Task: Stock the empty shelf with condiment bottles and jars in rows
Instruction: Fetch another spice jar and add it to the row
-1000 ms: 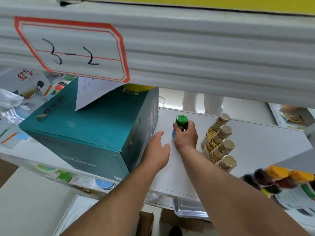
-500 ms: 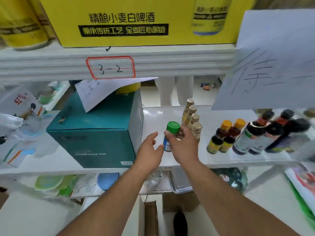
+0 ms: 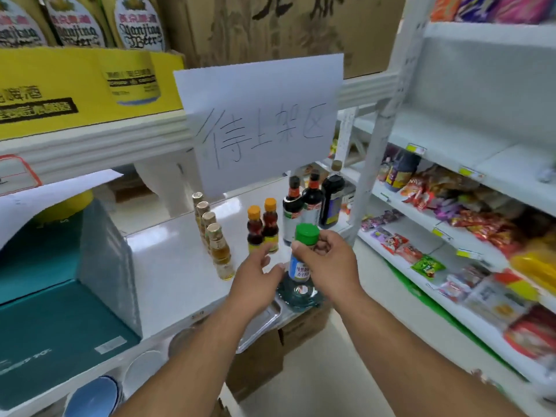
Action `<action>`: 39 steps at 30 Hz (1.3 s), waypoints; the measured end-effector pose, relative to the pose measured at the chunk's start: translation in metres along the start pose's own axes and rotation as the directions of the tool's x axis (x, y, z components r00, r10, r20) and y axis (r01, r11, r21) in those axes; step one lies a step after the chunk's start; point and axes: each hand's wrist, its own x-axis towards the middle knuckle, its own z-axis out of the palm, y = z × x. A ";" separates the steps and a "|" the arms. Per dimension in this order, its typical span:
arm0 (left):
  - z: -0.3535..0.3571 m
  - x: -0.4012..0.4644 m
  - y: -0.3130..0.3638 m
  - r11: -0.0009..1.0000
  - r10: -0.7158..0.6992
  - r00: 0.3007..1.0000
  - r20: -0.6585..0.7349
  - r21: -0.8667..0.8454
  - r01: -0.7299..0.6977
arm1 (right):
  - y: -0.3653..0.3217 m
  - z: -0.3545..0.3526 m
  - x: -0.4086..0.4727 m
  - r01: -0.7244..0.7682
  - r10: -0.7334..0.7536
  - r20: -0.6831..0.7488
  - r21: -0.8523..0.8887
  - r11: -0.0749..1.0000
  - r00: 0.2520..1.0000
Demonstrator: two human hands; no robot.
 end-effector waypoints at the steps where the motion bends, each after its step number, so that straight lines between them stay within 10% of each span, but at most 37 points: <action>1: 0.017 0.005 0.009 1.000 0.019 0.999 0.037 -0.002 -0.019 | 0.005 -0.019 0.004 -0.011 0.010 -0.044 -0.013 1.000 0.999; 19: 0.365 0.071 0.164 0.978 0.200 0.801 0.564 -0.066 -0.198 | 0.082 -0.342 0.094 -0.091 0.085 -0.503 0.013 0.996 0.860; 39: 0.561 0.271 0.250 0.961 0.206 0.631 0.748 -0.035 -0.273 | 0.110 -0.485 0.300 -0.226 0.111 -0.759 -0.048 0.973 0.641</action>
